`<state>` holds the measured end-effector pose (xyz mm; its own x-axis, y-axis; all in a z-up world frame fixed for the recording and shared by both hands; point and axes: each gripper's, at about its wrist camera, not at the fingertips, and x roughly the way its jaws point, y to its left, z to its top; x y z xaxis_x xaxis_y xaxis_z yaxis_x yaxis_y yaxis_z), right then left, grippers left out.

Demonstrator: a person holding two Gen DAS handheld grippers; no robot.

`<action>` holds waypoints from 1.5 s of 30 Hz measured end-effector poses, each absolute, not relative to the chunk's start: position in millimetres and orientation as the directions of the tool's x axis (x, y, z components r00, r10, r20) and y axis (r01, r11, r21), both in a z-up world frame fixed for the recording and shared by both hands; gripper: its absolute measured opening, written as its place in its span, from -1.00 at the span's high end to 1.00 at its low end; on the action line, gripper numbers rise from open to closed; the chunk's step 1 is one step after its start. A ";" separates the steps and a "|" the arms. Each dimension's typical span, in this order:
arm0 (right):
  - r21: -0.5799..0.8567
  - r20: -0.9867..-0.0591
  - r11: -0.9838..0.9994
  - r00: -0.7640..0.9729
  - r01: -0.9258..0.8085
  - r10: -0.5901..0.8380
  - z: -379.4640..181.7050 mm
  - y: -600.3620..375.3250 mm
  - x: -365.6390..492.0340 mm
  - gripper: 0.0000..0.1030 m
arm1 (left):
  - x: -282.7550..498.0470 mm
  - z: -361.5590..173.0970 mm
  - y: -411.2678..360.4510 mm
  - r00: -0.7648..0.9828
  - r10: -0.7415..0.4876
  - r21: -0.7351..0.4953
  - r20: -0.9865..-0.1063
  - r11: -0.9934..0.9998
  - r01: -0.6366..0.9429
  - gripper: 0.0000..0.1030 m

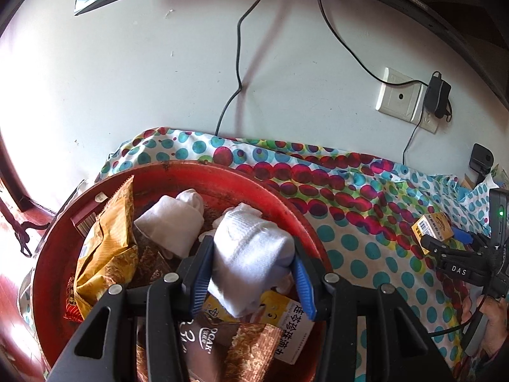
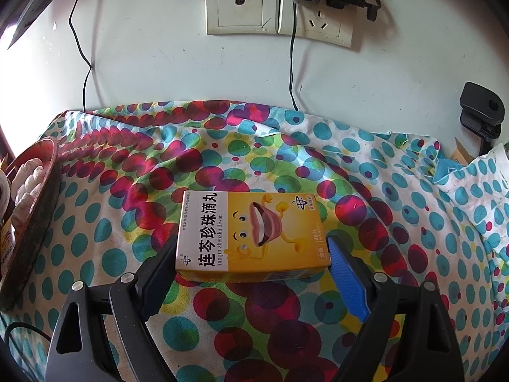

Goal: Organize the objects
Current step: 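Lower the white sock into the red tray and open the left gripper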

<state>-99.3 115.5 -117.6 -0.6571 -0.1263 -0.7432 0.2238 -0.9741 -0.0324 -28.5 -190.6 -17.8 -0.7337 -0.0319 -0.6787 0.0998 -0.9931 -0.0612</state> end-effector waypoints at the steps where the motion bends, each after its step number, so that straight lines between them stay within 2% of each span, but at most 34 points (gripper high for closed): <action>1: -0.033 -0.744 -0.974 -0.656 0.223 -0.126 -117.7 115.4 -99.3 -0.69 | -28.9 -18.0 -192.7 -0.733 -0.038 -0.057 -0.679 -0.993 0.104 0.09; 9: -0.038 -0.750 -0.972 -0.649 0.232 -0.126 -119.0 113.4 -100.4 -0.69 | -29.8 -19.4 -216.9 -0.729 -0.046 -0.082 -0.683 -0.987 0.139 0.09; 45: -0.055 -0.751 -0.968 -0.649 0.245 -0.122 -120.8 111.1 -99.6 -0.69 | -40.9 -31.7 -229.5 -0.705 -0.139 0.012 -0.695 -0.983 0.183 0.05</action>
<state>-99.6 111.1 -120.8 -0.6489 -0.1217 -0.7511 0.2449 -0.9680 -0.0548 -40.9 -229.5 -31.7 -0.7050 -0.1394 -0.6954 0.1825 -0.9831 0.0119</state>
